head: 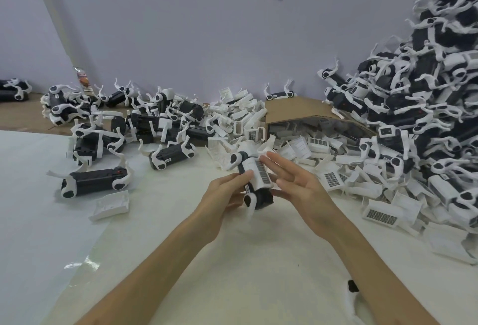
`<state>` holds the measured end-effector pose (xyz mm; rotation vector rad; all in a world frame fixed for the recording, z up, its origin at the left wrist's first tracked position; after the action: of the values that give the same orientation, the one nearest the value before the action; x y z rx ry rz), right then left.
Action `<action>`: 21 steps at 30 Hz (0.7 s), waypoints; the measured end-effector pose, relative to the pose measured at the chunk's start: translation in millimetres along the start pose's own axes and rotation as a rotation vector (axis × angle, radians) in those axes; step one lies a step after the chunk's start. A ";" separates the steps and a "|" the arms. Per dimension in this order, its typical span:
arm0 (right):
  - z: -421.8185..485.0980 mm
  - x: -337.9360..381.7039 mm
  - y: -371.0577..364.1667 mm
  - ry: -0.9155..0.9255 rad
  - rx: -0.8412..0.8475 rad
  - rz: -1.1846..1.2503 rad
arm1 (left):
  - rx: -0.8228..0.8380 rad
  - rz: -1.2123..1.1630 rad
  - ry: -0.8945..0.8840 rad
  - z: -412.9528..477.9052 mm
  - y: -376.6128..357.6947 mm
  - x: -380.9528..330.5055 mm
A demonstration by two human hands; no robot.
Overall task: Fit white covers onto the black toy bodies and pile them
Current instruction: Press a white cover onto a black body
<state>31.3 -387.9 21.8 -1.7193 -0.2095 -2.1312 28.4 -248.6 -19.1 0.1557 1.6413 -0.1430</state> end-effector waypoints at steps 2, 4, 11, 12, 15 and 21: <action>-0.3 0.7 -2.3 0.007 0.017 0.000 | 0.031 0.002 -0.017 -1.5 -5.1 -2.0; -0.1 2.2 -3.6 0.017 0.022 0.027 | 0.053 -0.013 -0.020 -3.4 -8.1 -2.5; -1.2 5.1 11.3 0.028 -0.126 -0.050 | 0.086 -0.062 -0.047 -1.5 -8.6 -4.9; -1.2 0.7 7.1 -0.008 -0.103 -0.065 | 0.097 -0.075 -0.055 -1.5 -9.1 -5.6; -2.6 -12.7 -8.4 -0.111 -0.010 -0.127 | 0.084 -0.112 -0.056 -1.1 -7.1 -7.0; -3.3 -13.3 -10.2 -0.131 -0.011 -0.145 | 0.027 -0.122 0.019 -1.6 -3.1 -2.2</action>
<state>26.6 -377.0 9.5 -1.9048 -0.3708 -2.1236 26.5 -251.4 -16.8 0.0778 1.6684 -0.2576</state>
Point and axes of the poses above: each hand's wrist, its own z-axis towards the middle knuckle, its own y-axis out of the back of the hand, x = y × z, the point moved 10 cm from there along z, towards the middle knuckle, and after that the axes turned 12 degrees about z, right-handed, at the moved point
